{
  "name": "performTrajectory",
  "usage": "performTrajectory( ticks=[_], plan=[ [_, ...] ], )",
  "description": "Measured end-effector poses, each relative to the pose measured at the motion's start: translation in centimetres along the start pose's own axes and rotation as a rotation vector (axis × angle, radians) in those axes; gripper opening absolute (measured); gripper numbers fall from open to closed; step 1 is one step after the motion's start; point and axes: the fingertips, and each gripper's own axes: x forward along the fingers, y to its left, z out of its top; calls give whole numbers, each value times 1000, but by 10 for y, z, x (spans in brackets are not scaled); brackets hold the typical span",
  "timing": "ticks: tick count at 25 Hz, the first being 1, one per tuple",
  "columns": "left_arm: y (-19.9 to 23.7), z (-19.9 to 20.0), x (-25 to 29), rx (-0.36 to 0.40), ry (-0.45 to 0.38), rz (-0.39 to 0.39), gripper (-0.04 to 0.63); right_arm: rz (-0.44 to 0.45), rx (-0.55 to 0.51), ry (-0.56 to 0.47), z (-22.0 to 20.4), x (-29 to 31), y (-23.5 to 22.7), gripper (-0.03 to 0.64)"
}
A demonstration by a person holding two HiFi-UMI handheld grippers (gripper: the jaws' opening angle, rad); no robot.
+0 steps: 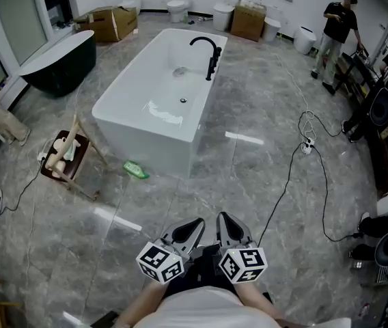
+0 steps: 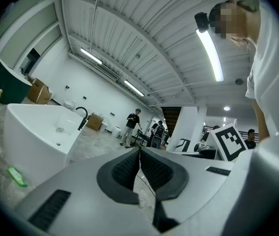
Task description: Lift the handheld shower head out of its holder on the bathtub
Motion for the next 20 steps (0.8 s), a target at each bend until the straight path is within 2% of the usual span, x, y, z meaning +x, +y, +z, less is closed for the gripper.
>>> performTrajectory(
  ticks=[9, 20],
  plan=[
    [10, -3, 9, -30, 4, 20, 13, -17, 61, 7, -3, 10, -17, 18],
    [40, 19, 78, -8, -5, 22, 12, 23, 26, 0, 31, 71, -59, 18]
  ],
)
